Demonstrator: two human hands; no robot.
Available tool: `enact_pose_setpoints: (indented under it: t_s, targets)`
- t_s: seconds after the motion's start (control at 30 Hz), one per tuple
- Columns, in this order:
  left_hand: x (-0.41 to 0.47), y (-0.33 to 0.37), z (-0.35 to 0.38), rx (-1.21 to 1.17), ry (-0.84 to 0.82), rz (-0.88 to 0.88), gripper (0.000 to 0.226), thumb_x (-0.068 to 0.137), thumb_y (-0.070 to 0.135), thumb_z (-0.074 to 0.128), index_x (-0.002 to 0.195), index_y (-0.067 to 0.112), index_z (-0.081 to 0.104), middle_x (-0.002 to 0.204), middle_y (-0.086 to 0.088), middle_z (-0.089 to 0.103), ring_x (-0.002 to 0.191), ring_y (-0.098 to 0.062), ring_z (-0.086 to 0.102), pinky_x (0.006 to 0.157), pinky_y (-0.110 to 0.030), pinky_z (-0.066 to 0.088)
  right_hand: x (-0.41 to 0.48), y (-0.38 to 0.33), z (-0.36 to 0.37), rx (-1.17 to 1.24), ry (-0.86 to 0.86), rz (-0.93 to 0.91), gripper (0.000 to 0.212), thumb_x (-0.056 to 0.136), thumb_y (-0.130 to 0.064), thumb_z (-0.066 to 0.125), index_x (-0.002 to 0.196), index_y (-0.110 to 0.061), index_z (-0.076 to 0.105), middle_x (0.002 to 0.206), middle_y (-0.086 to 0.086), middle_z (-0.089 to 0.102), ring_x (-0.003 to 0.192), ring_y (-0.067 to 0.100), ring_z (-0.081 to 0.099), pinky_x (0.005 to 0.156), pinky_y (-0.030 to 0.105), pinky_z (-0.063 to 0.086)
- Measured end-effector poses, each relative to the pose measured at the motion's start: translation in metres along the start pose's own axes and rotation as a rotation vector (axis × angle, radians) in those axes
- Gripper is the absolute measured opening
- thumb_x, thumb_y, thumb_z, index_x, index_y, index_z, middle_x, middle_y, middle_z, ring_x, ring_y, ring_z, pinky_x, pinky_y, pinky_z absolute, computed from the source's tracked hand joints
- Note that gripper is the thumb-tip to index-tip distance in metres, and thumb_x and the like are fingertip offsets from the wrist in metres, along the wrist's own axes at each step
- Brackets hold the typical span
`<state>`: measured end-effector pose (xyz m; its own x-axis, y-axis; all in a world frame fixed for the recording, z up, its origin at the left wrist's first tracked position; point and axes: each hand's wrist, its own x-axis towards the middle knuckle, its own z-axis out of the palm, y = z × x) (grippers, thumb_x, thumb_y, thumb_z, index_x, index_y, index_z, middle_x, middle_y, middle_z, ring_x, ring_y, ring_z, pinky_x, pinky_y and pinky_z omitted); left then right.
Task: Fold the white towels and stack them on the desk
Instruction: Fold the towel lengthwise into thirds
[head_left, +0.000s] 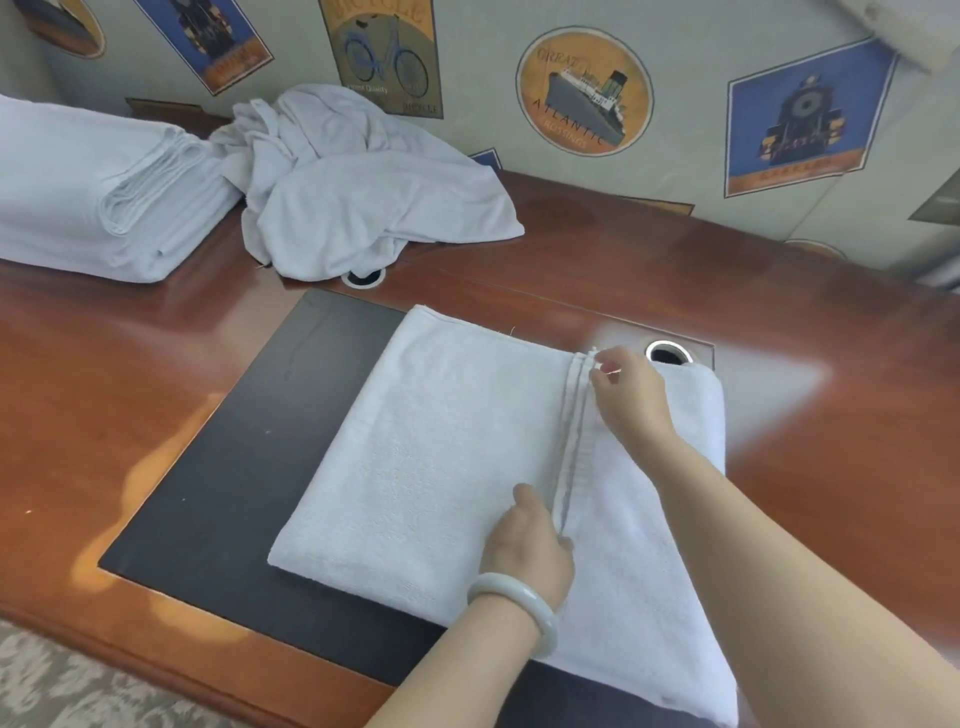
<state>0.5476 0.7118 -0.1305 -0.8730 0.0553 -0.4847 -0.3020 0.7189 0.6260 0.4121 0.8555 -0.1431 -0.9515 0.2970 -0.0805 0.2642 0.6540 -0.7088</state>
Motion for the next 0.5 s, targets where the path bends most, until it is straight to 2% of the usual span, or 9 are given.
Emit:
enact_pose_setpoints:
  t_s: [0.07,0.1,0.17,0.23,0.27,0.37,0.5]
  targets:
    - [-0.004,-0.002,-0.001,0.089,-0.088,-0.003,0.028,0.094,0.033,0.061,0.108,0.013,0.046,0.092,0.000,0.057,0.077,-0.018,0.057,0.061,-0.027,0.047,0.000,0.015,-0.005,-0.251,0.116,-0.130,0.037,0.096,-0.016,0.048,0.132,-0.015,0.055,0.133,0.008,0.054,0.125,0.028,0.046,0.099,0.039,0.037]
    - [-0.006,-0.004,-0.001,0.123,-0.118,-0.002,0.028,0.093,0.034,0.062,0.108,0.013,0.050,0.097,-0.001,0.060,0.081,-0.019,0.059,0.066,-0.029,0.050,-0.001,0.024,-0.003,-0.382,0.090,-0.157,0.042,0.097,-0.024,0.044,0.138,-0.017,0.050,0.140,0.006,0.049,0.134,0.028,0.038,0.109,0.047,0.029]
    - [-0.008,-0.011,-0.002,0.134,-0.129,0.005,0.023,0.094,0.032,0.061,0.107,0.014,0.056,0.102,-0.001,0.063,0.088,-0.020,0.062,0.072,-0.030,0.052,-0.008,0.040,0.007,-0.565,-0.079,-0.143,0.055,0.099,-0.043,0.028,0.150,-0.023,0.032,0.156,0.004,0.031,0.147,0.024,0.018,0.118,0.056,0.008]
    - [-0.011,-0.018,-0.003,0.124,-0.090,0.017,0.017,0.095,0.030,0.059,0.104,0.016,0.056,0.100,0.001,0.062,0.088,-0.019,0.060,0.071,-0.028,0.048,-0.014,0.050,0.016,-0.625,-0.145,-0.137,0.060,0.102,-0.048,0.020,0.157,-0.025,0.013,0.165,0.002,0.007,0.152,0.020,-0.001,0.120,0.053,-0.007]
    - [-0.012,-0.020,-0.003,0.122,-0.063,0.025,0.015,0.096,0.030,0.059,0.103,0.017,0.055,0.099,0.002,0.061,0.087,-0.018,0.060,0.070,-0.028,0.048,-0.017,0.050,0.019,-0.633,-0.134,-0.153,0.061,0.102,-0.049,0.020,0.157,-0.025,0.008,0.165,0.001,0.002,0.152,0.021,-0.006,0.119,0.053,-0.011]
    - [-0.015,-0.024,0.001,0.104,0.007,0.042,0.014,0.097,0.030,0.058,0.100,0.018,0.052,0.095,0.003,0.060,0.085,-0.016,0.058,0.067,-0.026,0.046,-0.019,0.046,0.020,-0.630,-0.104,-0.194,0.063,0.102,-0.053,0.020,0.157,-0.026,0.007,0.165,0.000,0.002,0.152,0.022,-0.006,0.118,0.055,-0.011]
    - [-0.013,-0.025,0.004,0.106,0.019,0.069,0.015,0.097,0.031,0.058,0.095,0.021,0.047,0.090,0.005,0.057,0.079,-0.014,0.054,0.064,-0.024,0.043,-0.020,0.051,0.021,-0.633,-0.091,-0.235,0.063,0.102,-0.054,0.017,0.157,-0.026,0.008,0.165,0.000,0.001,0.152,0.020,-0.006,0.119,0.056,-0.010]
